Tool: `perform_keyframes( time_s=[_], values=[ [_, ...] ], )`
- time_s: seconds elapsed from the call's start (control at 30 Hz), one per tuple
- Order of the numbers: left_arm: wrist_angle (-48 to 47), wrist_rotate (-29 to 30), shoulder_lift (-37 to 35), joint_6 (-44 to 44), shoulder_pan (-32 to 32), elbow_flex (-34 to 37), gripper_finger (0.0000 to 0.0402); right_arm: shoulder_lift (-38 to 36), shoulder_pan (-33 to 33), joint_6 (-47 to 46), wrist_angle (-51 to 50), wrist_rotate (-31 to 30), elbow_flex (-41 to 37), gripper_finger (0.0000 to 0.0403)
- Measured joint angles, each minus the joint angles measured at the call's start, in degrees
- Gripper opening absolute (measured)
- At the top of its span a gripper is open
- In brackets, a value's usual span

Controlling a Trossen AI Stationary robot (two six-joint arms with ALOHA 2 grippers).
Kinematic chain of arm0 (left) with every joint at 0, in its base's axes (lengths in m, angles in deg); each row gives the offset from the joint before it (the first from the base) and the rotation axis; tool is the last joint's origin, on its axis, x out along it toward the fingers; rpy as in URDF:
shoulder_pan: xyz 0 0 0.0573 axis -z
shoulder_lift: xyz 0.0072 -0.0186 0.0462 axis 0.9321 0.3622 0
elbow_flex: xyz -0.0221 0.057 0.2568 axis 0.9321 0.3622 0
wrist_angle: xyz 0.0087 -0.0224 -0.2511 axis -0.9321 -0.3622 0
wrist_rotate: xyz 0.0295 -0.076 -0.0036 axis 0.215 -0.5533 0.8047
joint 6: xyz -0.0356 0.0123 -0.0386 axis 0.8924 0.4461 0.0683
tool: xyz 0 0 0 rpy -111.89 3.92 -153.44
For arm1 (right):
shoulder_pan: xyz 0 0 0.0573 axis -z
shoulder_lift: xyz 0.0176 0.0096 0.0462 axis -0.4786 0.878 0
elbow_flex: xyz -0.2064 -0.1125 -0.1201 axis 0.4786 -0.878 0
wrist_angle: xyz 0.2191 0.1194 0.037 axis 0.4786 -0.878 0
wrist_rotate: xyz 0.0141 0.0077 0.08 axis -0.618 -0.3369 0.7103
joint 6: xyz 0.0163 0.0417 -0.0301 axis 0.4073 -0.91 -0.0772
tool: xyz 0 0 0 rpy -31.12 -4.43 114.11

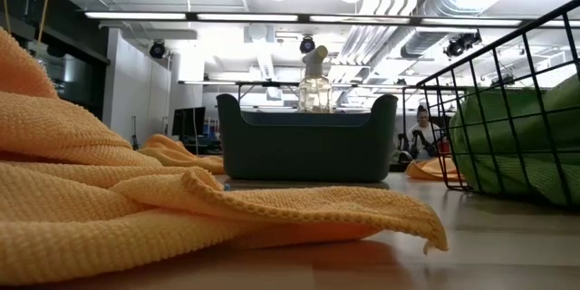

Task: Sort microfiber towel by color & place in baskets
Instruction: Put the green towel into the basket, then put the top right orange towel into the blue bin

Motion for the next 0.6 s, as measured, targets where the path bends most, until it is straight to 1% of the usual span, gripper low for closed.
perform_keyframes(
  time_s=[0.07,0.17,0.23,0.3,0.37,0.43,0.53,0.6],
  values=[
    [0.0,0.0,0.0,0.0,0.0,0.0,0.0188,0.0,1.3,2.7,-2.2,-3.1,3.8,0.0258],
    [0.0,0.0,0.0,0.0,0.0,0.0,0.0188,0.0,3.5,6.3,-8.2,-10.6,7.9,0.0259],
    [0.0,0.0,0.0,0.0,0.0,0.0,0.0188,0.0,4.8,7.1,-14.2,-14.6,8.9,0.0259],
    [0.0,0.0,0.0,0.0,0.0,0.0,0.0188,0.0,5.8,7.2,-19.6,-16.8,8.9,0.0259],
    [-0.1,0.0,0.0,0.0,0.0,0.0,0.0188,0.0,6.2,7.0,-23.0,-17.0,7.6,0.0259],
    [-0.2,0.0,0.0,0.0,0.0,0.0,0.0188,0.0,6.4,7.7,-23.4,-14.7,6.3,0.0259],
    [-0.2,0.0,0.0,0.2,0.0,0.0,0.0188,0.0,7.5,10.9,-23.4,-12.2,6.6,0.0259],
    [-0.2,0.0,0.0,0.5,0.0,0.0,0.0188,0.0,9.5,12.0,-25.0,-13.6,7.8,0.0259]
  ],
)
